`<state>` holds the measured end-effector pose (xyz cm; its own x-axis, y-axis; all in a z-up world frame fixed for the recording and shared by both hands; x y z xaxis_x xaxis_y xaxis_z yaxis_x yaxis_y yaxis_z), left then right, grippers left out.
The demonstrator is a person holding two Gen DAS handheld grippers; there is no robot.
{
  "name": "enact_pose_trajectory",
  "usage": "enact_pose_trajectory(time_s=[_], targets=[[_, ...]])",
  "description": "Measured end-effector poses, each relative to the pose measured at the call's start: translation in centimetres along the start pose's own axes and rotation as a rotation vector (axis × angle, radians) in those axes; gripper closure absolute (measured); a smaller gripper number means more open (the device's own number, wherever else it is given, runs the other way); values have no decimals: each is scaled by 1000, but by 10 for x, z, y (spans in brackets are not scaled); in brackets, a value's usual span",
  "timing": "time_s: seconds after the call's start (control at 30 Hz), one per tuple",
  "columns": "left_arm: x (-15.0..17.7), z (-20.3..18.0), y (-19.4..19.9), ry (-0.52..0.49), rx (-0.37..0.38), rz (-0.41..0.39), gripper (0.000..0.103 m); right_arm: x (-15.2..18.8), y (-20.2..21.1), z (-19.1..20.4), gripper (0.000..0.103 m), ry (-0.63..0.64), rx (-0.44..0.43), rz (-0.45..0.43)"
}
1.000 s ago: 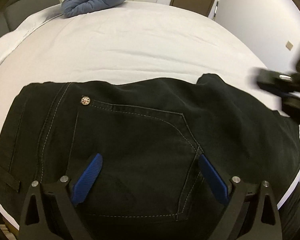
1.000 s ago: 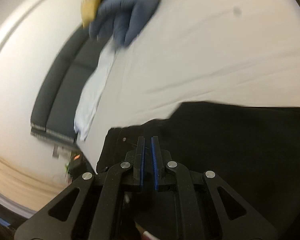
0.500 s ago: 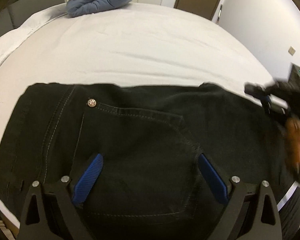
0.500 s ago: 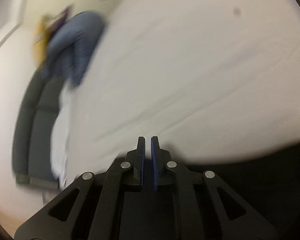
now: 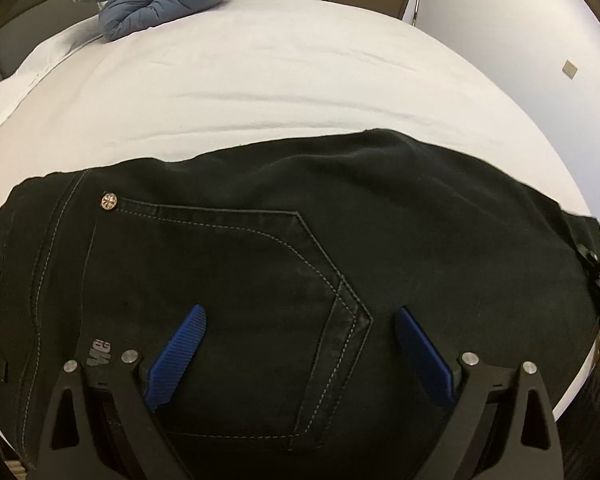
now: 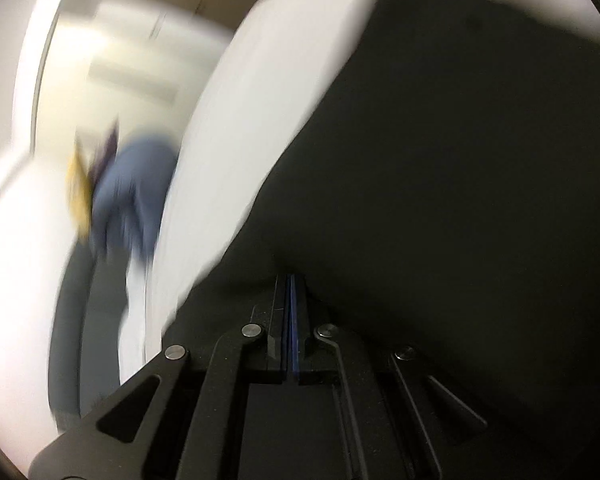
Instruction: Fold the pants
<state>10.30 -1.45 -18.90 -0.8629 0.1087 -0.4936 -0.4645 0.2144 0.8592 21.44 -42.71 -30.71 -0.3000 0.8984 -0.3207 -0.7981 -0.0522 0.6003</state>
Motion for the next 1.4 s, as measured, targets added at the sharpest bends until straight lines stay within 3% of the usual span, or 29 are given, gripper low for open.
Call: enact_pose_trajectory(time_s=[0.07,0.13,0.17,0.23,0.3,0.37,0.47,0.53,0.57,0.6,0.63,0.73,0.77,0.83,0.87,0.97,1.0,1.07,1.1,1.2,1.27,1.3,1.33,1.37,1.4], targets=[[-4,2,3,12,-2,-1,6,-25,39,-23,103,-53,37,-95],[-10,4,8,31,-30,-4,8,-41,78,-34,98,-73,159,-185],[-13,3,16,48,-41,-18,9,-39,95,-28,94,-84,142,-213],[-22,-15,34,41,-10,-77,8,-22,102,-2,94,-66,22,-174],[-30,-43,45,-1,26,-116,8,26,88,45,94,16,-106,-55],[-38,-84,43,-54,108,-131,8,96,50,90,94,102,-213,139],[-34,-121,20,-120,163,-86,8,187,-4,118,94,189,-195,384],[-24,-127,-2,-151,154,-23,19,214,-38,118,94,211,-142,450],[-18,-120,-13,-150,135,17,23,221,-44,106,103,203,-98,453],[-11,-119,-10,-146,135,15,27,228,-47,104,103,174,-124,447],[-11,-110,-9,-137,146,5,27,224,-44,100,103,145,-140,433],[-9,-77,-2,-107,126,3,28,196,-1,69,103,127,-85,315],[-7,-66,1,-96,145,3,32,185,-11,62,103,110,-75,288],[-5,-47,7,-83,179,1,51,149,14,35,103,45,-59,216],[-4,-38,10,-76,189,-5,52,125,29,18,103,24,-49,178],[0,-1,21,-47,163,-35,51,92,66,-13,103,-6,-15,102],[4,14,23,-27,155,-40,46,88,77,-20,103,-16,-4,80],[7,47,27,23,161,-54,45,82,98,-36,103,-35,19,45],[9,61,32,45,175,-67,45,44,78,-59,103,-46,28,32],[13,72,49,60,231,-71,48,24,123,-65,98,-41,62,9],[7,71,60,35,178,-85,45,36,126,-37,97,10,45,20],[6,73,67,21,118,-97,32,50,131,-17,94,46,-1,43],[3,68,79,13,94,-129,26,68,135,4,90,82,-51,78],[-3,60,89,16,121,-156,25,83,138,17,74,100,-81,104],[-3,47,95,25,160,-174,23,110,127,39,44,120,-143,154]])
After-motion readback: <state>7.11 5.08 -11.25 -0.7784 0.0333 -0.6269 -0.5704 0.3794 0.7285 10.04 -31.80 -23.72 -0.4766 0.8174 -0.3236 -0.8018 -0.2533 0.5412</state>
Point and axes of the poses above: each gripper's, at about its wrist camera, not at the fingertips, and y roughly against the way its jaws point, z to its left, x to its underside, the point moved 8 cm from there along -y, roughly the way its jaws point, and after that the axes turned 2 degrees about -y, right-handed, at the moved point
